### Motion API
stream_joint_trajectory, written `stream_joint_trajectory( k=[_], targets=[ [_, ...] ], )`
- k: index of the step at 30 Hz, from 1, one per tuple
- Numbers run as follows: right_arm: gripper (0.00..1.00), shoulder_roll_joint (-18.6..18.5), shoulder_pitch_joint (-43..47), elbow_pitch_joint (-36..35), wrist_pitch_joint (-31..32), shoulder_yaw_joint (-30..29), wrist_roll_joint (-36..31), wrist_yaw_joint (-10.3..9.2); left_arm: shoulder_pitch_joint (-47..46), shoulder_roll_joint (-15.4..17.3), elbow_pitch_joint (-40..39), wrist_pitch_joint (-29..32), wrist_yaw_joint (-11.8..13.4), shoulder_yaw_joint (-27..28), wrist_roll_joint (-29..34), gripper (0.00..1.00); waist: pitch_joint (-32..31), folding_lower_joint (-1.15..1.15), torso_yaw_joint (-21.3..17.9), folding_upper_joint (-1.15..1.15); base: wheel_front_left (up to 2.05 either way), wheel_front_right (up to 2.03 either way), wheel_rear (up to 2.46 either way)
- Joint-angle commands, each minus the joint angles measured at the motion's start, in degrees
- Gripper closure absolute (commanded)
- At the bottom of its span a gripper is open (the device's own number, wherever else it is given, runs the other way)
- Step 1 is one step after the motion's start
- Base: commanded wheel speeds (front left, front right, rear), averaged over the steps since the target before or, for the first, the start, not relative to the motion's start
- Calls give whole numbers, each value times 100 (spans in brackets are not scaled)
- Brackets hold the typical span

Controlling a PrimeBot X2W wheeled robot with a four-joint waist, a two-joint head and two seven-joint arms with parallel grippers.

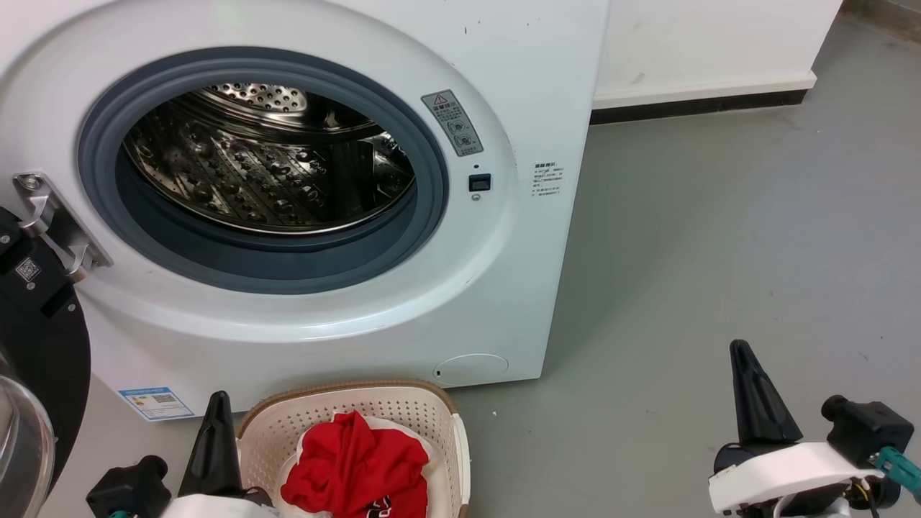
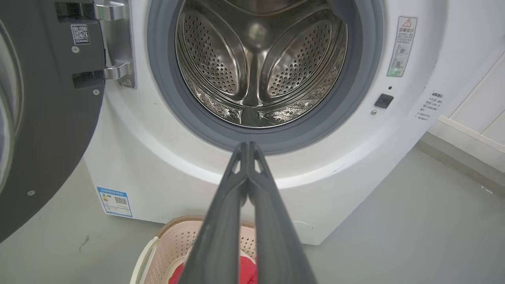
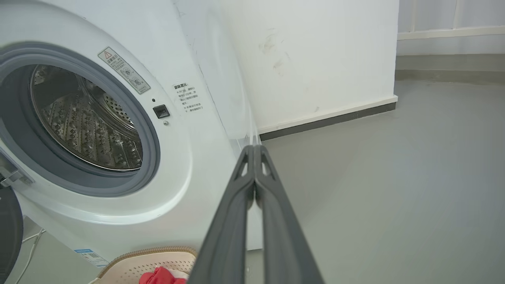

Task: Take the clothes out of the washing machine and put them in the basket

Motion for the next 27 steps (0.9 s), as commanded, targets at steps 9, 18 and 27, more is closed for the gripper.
stream_joint_trajectory(
  k=[9, 18, 27],
  targets=[
    [100, -91, -172, -2, 221, -23, 1189, -1, -261, 9, 47, 248, -64, 8, -1105, 100, -14, 0, 43, 0, 0, 0, 0],
    [100, -126, -230, 44, 399, -53, 2075, -1, -384, 10, 155, 458, -98, 12, -1947, 100, -27, 0, 83, 0, 0, 0, 0],
    [100, -149, -282, 89, 569, -88, 2863, -1, -496, 11, 260, 649, -124, 19, -2705, 100, -41, 0, 124, 0, 0, 0, 0]
  ],
)
